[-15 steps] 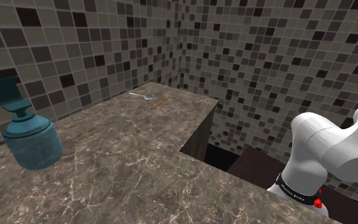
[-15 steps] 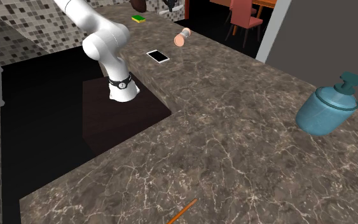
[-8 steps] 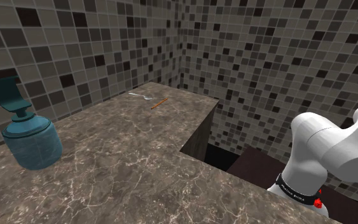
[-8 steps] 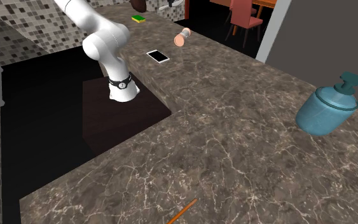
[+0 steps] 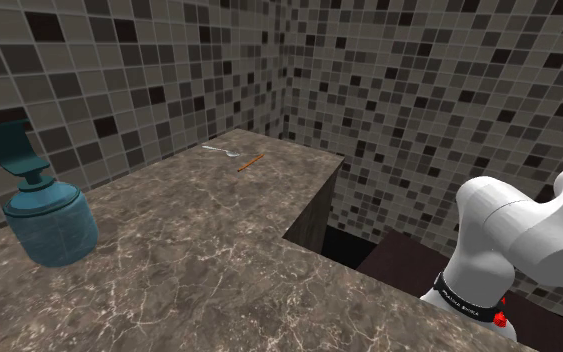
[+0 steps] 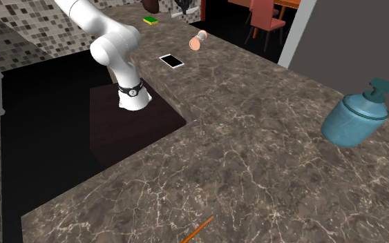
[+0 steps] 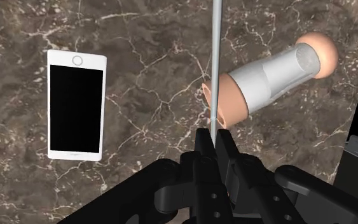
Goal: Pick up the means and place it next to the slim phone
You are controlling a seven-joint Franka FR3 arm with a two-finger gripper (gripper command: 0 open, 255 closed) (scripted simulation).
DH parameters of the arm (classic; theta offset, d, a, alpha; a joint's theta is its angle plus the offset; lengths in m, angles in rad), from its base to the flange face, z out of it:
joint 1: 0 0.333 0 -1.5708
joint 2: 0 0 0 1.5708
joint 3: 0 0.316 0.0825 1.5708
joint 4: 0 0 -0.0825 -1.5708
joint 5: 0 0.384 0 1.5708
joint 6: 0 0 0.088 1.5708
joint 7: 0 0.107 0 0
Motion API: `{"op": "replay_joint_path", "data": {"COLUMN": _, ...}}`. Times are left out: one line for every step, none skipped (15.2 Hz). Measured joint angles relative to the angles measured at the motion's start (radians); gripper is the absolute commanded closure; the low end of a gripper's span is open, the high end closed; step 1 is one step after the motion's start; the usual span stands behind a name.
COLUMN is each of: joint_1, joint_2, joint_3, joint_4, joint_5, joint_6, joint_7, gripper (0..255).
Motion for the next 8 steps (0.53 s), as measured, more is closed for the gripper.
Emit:
{"op": "replay_joint_path", "data": {"joint_1": -0.001, "joint_2": 0.001, "joint_3": 0.007, "joint_4": -0.009, "joint_5": 0.004, "joint_6": 0.010, "joint_7": -0.003, "gripper": 255}}
{"op": "replay_joint_path", "data": {"joint_1": 0.001, "joint_2": -0.002, "joint_3": 0.014, "joint_4": -0.021, "joint_5": 0.010, "joint_6": 0.020, "joint_7": -0.006, "gripper": 255}}
{"op": "replay_joint_path", "data": {"joint_1": 0.004, "joint_2": -0.006, "joint_3": 0.020, "joint_4": -0.035, "joint_5": 0.016, "joint_6": 0.031, "joint_7": -0.010, "gripper": 255}}
{"op": "replay_joint_path", "data": {"joint_1": 0.006, "joint_2": -0.009, "joint_3": 0.027, "joint_4": -0.047, "joint_5": 0.023, "joint_6": 0.041, "joint_7": -0.012, "gripper": 255}}
{"op": "replay_joint_path", "data": {"joint_1": 0.007, "joint_2": -0.011, "joint_3": 0.031, "joint_4": -0.058, "joint_5": 0.027, "joint_6": 0.049, "joint_7": -0.016, "gripper": 255}}
{"op": "replay_joint_path", "data": {"joint_1": 0.009, "joint_2": -0.013, "joint_3": 0.039, "joint_4": -0.068, "joint_5": 0.034, "joint_6": 0.059, "joint_7": -0.016, "gripper": 255}}
{"op": "replay_joint_path", "data": {"joint_1": 0.009, "joint_2": -0.013, "joint_3": 0.046, "joint_4": -0.077, "joint_5": 0.039, "joint_6": 0.069, "joint_7": -0.020, "gripper": 255}}
{"op": "replay_joint_path", "data": {"joint_1": 0.009, "joint_2": -0.013, "joint_3": 0.053, "joint_4": -0.091, "joint_5": 0.045, "joint_6": 0.082, "joint_7": -0.026, "gripper": 255}}
